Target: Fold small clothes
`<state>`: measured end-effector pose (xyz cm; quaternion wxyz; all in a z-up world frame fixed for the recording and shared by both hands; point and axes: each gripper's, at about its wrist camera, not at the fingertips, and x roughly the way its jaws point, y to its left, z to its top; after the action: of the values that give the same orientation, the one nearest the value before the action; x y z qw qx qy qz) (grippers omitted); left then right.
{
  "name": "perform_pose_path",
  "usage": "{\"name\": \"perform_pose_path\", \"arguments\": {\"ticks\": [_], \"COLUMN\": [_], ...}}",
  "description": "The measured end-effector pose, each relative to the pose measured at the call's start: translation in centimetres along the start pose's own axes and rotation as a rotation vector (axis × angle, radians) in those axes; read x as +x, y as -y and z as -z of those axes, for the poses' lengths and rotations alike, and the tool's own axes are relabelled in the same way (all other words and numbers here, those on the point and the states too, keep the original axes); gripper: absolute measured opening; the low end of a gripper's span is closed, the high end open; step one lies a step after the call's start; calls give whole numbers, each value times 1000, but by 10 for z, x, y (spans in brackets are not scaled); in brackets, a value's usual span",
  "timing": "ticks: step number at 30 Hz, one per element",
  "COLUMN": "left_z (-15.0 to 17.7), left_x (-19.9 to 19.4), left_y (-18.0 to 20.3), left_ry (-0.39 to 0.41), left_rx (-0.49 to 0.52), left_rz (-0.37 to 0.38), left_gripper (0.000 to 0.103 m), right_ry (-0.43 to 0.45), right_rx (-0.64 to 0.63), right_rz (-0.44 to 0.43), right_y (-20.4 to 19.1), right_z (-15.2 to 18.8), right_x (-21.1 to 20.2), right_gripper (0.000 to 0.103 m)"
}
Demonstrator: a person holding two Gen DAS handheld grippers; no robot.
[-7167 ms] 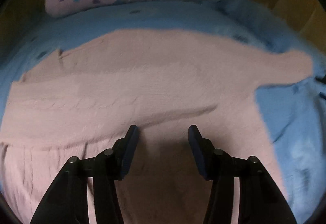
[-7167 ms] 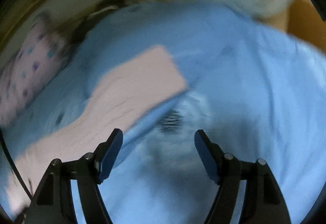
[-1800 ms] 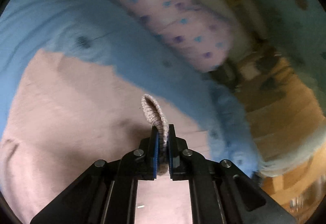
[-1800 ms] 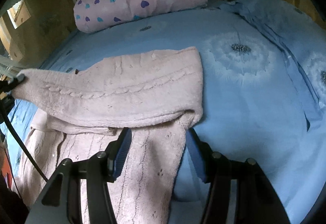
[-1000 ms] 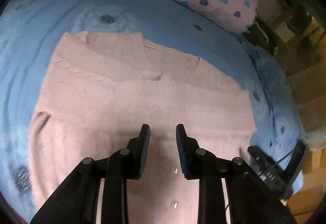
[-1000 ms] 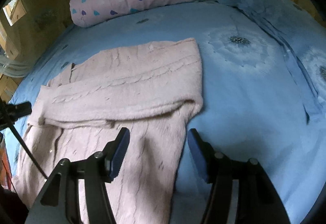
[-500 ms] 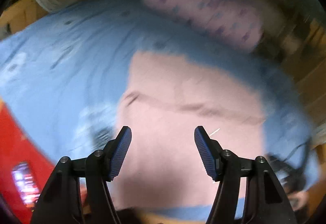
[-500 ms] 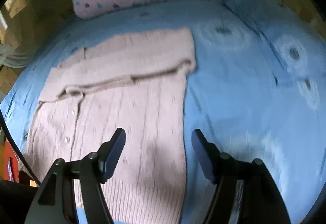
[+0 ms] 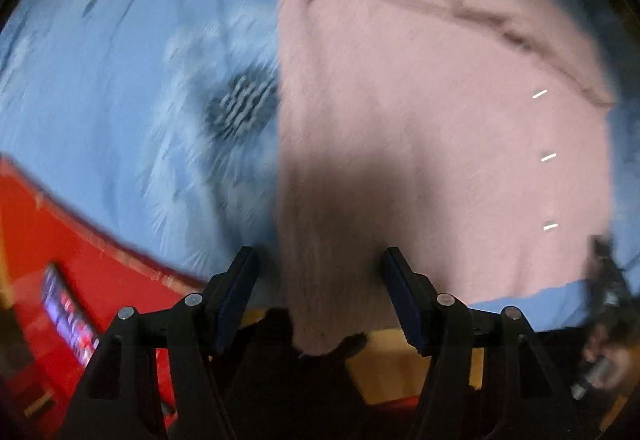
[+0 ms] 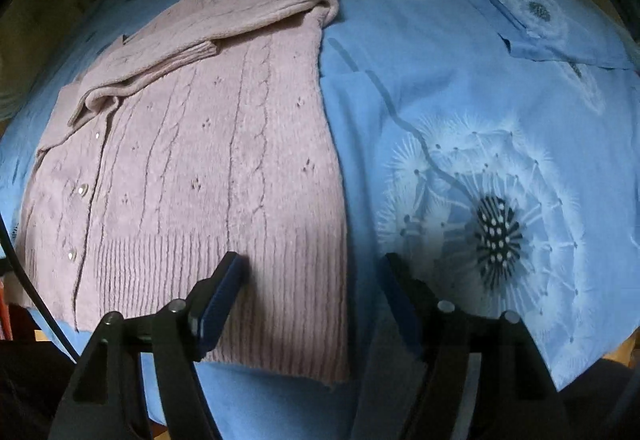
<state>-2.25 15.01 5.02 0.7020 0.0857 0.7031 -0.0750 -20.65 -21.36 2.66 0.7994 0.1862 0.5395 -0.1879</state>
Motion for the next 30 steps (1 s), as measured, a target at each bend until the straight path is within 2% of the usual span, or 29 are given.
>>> {"name": "perform_pose_path", "arguments": {"ticks": [1,3,4,6,7,8,10,12,14,17,20,23,26,30], "left_z": [4,18,28,40,44,50,60,68,79,82,90,105,121,135], "left_x": [0,7,10,5,0,-6,-18,-30,-42,-51,-62,-68,-73,-80], "left_y": [5,14,18,21,22,23,27,34,45,47,42,35,27,17], "left_ry": [11,23,60,161,208,263,352,437,517,540,564,593,616,644], "left_rx": [-21,-129,-183,-239,-250,-248,-237,-209,-162,-113,-126,-125,-128,-141], "left_rz": [-31,-45,-50,-54,-64,-63,-28,62,107,224,378,477,566,610], "left_gripper": [45,45,37,18,4,0,0,0,0,0,0,0,0,0], "right_ry": [3,12,13,28,44,58,58,71,117,140,140,142,160,199], "right_rx": [-3,-9,-7,10,14,14,27,71,112,129,185,219,224,216], "right_rz": [3,-2,-8,-26,-26,-31,-100,-221,-325,-332,-357,-374,-377,-386], "right_y": [-2,-3,-2,3,5,7,13,25,36,42,57,70,70,80], "right_z": [2,4,3,3,3,2,-3,-11,-17,-21,-19,-20,-16,-11], "right_x": [0,1,1,-1,-3,-4,-7,-14,-30,-44,-53,-59,-69,-88], "right_gripper": [76,77,75,65,49,30,12,10,9,9,9,9,9,9]}}
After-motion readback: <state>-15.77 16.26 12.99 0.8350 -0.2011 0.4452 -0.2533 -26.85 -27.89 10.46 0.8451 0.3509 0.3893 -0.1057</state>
